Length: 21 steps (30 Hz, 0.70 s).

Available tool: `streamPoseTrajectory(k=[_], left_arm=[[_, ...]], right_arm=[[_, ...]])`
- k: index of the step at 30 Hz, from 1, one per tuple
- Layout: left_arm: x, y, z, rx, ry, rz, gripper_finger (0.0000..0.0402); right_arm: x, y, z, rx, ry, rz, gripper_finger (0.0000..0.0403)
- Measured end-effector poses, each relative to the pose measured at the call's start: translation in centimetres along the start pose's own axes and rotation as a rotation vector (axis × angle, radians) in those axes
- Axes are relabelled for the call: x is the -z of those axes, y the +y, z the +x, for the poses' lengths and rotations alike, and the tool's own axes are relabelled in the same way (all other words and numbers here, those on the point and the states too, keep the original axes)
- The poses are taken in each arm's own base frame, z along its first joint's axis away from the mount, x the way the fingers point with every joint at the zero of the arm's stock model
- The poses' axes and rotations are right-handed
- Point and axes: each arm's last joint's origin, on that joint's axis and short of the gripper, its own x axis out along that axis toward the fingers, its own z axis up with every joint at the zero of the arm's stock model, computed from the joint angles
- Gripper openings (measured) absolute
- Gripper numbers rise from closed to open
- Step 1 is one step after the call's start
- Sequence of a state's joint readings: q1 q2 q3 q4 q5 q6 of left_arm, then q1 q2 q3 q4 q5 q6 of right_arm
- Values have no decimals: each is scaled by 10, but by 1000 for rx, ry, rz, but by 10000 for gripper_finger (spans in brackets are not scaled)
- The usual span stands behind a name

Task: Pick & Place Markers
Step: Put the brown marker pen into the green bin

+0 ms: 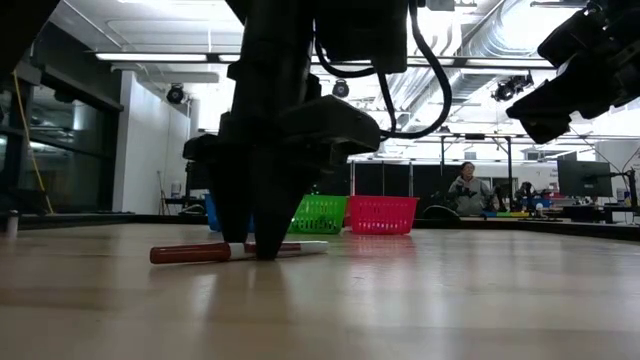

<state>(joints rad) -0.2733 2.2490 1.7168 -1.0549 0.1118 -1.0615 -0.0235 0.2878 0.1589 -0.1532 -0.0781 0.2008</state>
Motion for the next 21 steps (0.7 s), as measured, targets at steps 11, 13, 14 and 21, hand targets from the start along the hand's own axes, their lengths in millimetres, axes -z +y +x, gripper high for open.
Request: streamPoseTrajectory(k=[11, 13, 14, 21], left_arm=[[-2, -5, 5, 43, -5, 10, 75], [-2, -6, 5, 54, -3, 33, 36], [-2, -6, 5, 58, 1, 38, 23], [-7, -4, 5, 78, 20, 29, 20]], right_arm=[[0, 0, 0, 0, 0, 0, 50], [0, 0, 0, 0, 0, 0, 51], [0, 0, 0, 0, 0, 0, 52], [0, 0, 0, 0, 0, 0, 49]])
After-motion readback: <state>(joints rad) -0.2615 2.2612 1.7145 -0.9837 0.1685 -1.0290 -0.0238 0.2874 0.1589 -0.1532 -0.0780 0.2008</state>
